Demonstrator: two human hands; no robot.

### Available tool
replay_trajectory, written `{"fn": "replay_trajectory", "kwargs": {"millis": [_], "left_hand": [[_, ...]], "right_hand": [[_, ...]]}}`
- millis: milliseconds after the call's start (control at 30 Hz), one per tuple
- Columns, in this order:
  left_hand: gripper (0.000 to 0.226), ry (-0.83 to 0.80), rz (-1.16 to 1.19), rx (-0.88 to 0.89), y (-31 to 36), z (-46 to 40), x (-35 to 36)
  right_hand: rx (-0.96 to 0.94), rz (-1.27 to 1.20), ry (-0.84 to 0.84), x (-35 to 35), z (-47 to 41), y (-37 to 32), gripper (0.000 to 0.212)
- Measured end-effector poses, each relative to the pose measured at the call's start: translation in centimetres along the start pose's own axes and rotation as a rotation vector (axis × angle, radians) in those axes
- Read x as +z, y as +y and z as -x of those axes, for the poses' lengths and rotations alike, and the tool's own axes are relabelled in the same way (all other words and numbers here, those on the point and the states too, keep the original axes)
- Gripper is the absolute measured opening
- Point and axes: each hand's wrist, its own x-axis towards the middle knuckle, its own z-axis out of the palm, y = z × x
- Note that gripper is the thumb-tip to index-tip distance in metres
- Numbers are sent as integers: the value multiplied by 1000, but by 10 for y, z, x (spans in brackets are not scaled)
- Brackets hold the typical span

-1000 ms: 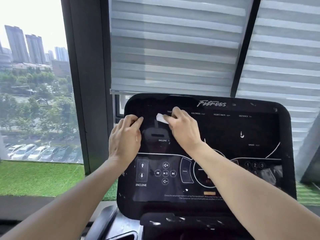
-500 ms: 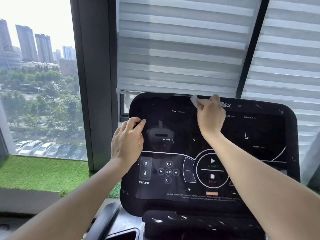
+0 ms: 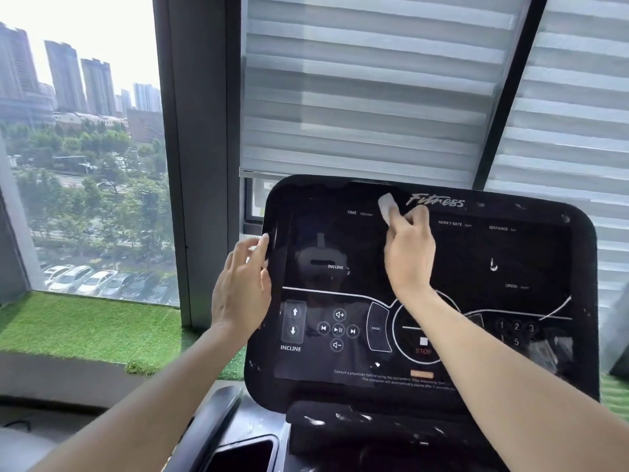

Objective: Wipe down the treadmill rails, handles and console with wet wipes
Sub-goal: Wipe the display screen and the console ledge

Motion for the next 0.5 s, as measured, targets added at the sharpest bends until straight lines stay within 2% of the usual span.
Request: {"fn": "replay_trajectory", "kwargs": {"millis": [33, 100, 167, 200, 267, 367, 400, 433, 500], "left_hand": [[58, -9, 27, -14, 0, 1, 1], [59, -19, 69, -29, 0, 1, 2], [60, -16, 95, -32, 0, 1, 2], [60, -14, 108, -33, 0, 0, 3], [61, -15, 123, -49, 1, -2, 2], [61, -17, 143, -74, 2, -2, 2], [61, -17, 155, -77, 2, -1, 2], [61, -16, 169, -76, 2, -1, 2], [62, -20, 193, -74, 1, 0, 1]], "right_hand": [[9, -41, -96, 9, 10, -10, 33], [-199, -69, -239, 18, 34, -37, 30], [-395, -77, -283, 19, 38, -49, 25], [-470, -33, -253, 18, 28, -43, 28], [-377, 18, -260, 11, 5, -37, 34], [-4, -159, -61, 7, -9, -38, 44], [6, -147, -56, 10, -3, -42, 47], [-93, -122, -70, 16, 6, -48, 46], [-373, -81, -156, 29, 35, -58, 25]]}}
